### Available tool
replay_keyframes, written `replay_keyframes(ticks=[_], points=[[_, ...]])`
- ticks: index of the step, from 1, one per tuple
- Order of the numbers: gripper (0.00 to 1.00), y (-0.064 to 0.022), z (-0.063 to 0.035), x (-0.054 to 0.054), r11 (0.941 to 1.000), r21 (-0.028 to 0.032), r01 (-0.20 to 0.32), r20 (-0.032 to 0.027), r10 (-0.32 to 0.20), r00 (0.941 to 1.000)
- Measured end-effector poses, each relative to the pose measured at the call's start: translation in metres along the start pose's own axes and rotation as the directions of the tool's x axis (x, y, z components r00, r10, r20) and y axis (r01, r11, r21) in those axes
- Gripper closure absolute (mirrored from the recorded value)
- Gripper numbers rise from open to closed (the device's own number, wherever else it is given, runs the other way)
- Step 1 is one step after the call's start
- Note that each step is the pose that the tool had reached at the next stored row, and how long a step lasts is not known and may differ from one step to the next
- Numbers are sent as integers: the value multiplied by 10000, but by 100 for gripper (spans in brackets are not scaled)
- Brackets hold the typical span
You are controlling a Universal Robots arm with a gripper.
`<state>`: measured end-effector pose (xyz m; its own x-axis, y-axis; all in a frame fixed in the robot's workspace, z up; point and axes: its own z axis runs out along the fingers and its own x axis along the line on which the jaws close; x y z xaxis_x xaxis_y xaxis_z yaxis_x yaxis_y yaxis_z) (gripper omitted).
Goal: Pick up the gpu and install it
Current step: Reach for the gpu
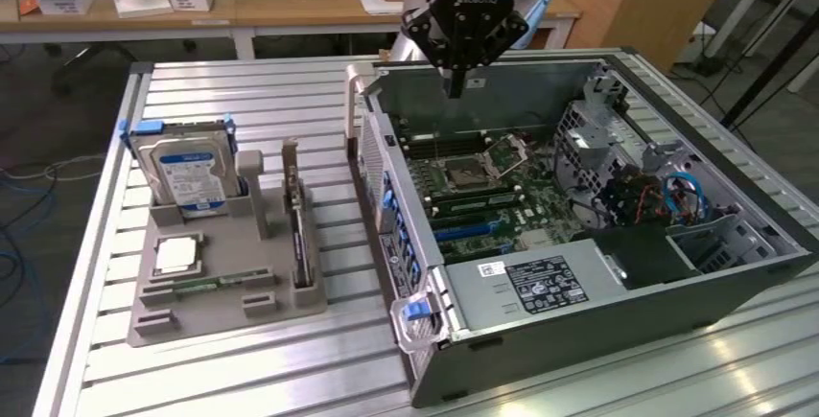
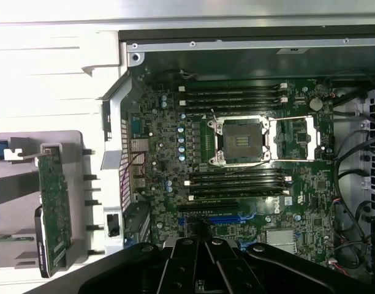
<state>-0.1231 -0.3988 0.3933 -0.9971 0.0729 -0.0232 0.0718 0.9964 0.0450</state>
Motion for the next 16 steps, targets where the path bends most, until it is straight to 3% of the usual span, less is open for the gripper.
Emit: replay_keyframes(ticks=[16], points=[[89,-8,0,113,10000,-2,30,-1,-30,10000]])
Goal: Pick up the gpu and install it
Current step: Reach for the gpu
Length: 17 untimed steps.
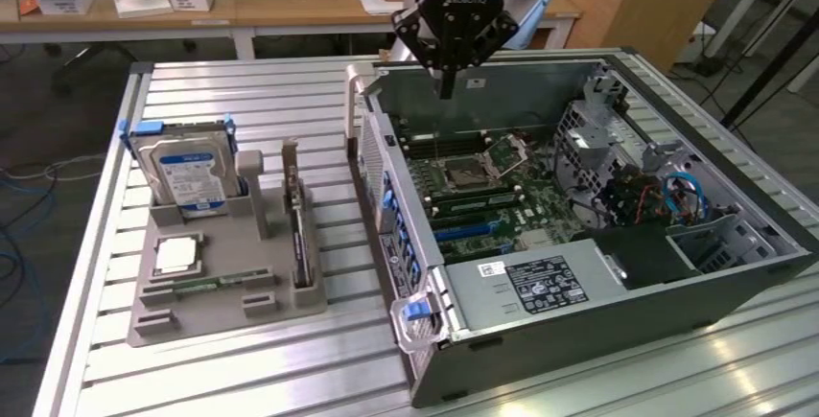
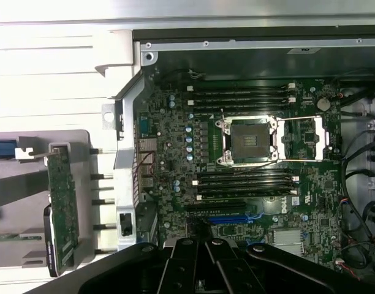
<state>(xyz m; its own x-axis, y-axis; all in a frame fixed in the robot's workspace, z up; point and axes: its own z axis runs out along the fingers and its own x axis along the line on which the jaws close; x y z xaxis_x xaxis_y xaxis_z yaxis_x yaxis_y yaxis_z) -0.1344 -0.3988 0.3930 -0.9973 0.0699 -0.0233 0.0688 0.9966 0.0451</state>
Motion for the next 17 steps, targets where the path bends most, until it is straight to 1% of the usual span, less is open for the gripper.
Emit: replay_keyframes(ticks=[17], points=[[89,-12,0,166,10000,0,28,-1,-28,10000]])
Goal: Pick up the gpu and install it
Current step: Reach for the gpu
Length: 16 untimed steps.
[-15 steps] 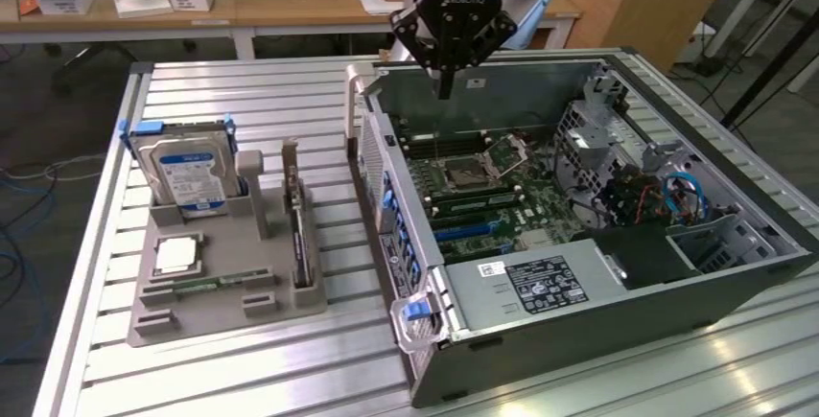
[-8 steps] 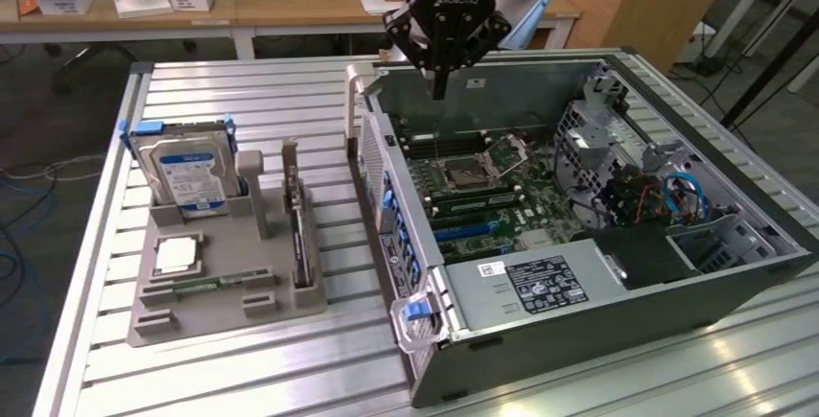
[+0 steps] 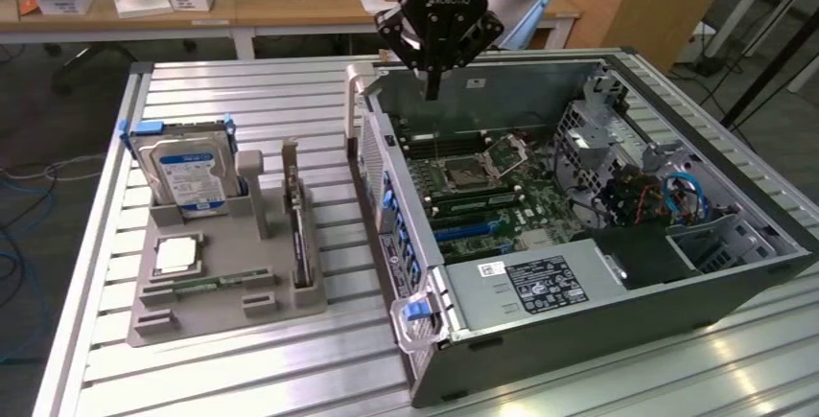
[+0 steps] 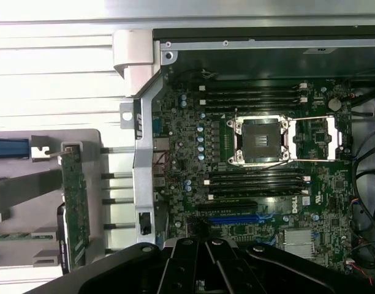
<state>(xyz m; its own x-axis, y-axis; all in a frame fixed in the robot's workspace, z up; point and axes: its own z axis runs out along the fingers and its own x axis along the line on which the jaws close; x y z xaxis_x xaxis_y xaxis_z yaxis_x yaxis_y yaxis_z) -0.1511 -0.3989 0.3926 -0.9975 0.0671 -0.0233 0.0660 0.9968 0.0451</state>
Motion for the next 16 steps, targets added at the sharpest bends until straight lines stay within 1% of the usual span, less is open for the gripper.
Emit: replay_keyframes(ticks=[16], points=[[89,-13,-1,197,10000,0,27,-1,-27,10000]])
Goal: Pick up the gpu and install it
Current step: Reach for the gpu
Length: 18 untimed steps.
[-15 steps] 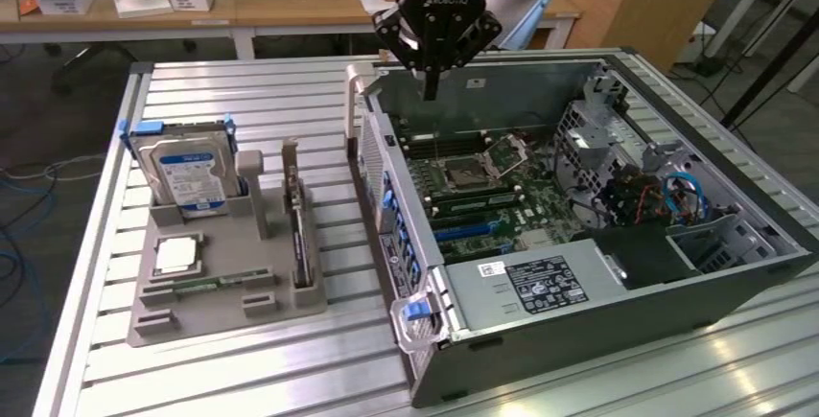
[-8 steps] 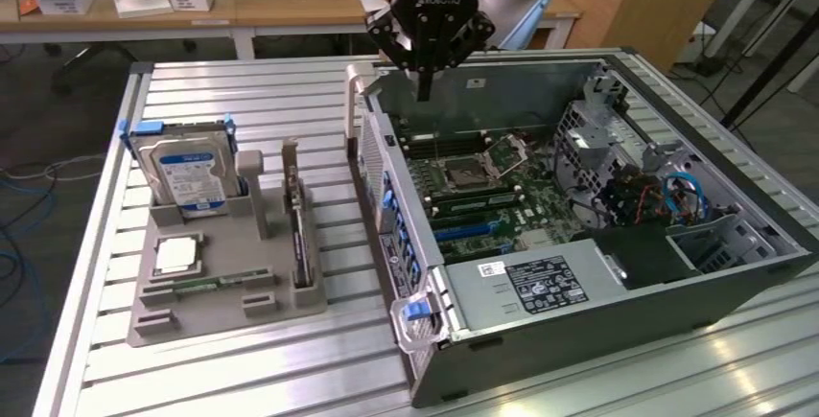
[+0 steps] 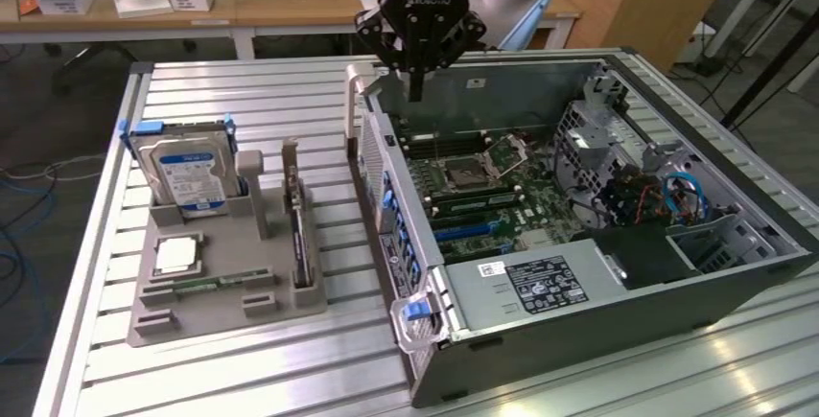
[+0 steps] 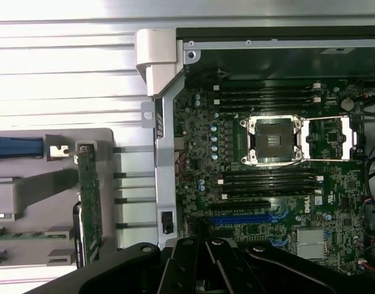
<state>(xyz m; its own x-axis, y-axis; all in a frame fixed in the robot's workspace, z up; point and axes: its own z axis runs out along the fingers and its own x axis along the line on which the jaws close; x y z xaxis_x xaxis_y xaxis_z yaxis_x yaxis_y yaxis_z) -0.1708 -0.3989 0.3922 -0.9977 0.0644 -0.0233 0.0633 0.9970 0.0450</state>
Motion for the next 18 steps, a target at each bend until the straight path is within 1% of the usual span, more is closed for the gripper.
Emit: replay_keyframes(ticks=[6,13,18], points=[[89,-6,1,95,10000,-1,2,0,-2,10000],[89,-12,1,179,10000,-1,2,0,-2,10000],[89,-17,2,271,10000,0,2,0,-2,10000]])
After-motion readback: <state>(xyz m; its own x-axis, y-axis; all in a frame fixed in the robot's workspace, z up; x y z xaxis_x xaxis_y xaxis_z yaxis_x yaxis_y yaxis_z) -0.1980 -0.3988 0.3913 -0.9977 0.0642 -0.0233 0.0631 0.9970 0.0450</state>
